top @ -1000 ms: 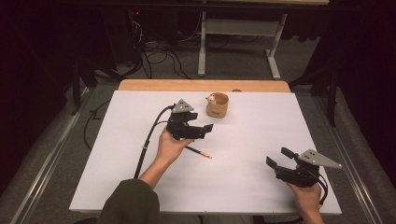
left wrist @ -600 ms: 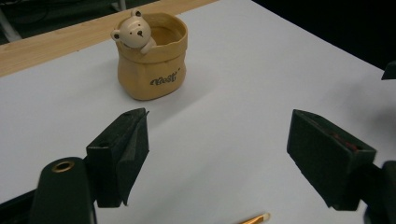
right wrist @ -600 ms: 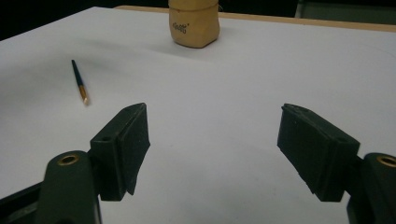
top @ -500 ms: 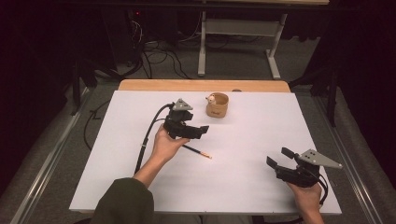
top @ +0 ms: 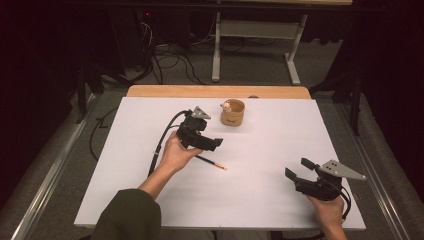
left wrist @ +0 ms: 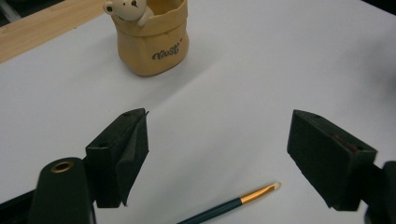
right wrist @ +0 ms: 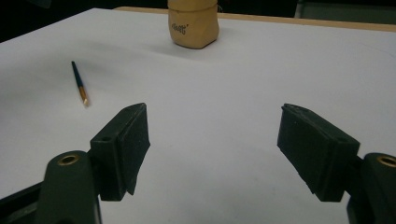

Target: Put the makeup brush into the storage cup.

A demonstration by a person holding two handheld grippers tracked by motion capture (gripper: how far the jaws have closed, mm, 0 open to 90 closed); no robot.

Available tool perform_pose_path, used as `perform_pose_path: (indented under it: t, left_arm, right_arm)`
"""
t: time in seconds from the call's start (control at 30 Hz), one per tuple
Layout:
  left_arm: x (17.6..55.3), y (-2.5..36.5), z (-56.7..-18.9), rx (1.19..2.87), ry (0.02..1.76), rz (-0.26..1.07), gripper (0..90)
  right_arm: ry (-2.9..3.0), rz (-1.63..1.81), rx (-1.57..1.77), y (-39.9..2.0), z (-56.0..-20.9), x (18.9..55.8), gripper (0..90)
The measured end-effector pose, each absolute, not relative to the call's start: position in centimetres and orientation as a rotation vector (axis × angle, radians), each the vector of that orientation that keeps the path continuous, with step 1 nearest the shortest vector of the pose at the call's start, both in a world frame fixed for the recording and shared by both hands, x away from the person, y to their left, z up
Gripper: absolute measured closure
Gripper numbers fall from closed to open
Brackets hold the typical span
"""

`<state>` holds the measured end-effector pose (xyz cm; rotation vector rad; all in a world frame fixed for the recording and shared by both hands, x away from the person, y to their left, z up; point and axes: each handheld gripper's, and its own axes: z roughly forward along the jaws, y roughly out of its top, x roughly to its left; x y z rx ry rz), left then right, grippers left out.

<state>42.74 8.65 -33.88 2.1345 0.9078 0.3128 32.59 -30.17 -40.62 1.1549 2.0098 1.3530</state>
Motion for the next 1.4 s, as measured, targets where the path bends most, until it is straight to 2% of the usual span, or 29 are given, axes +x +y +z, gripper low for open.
perform_pose_path:
  t: [1.4]
  left_arm:
    - [44.0,6.8,-33.8,2.511,0.840,0.201,21.6]
  right_arm:
    - [2.034,1.355,1.151,-30.1,-40.7,32.6,26.8]
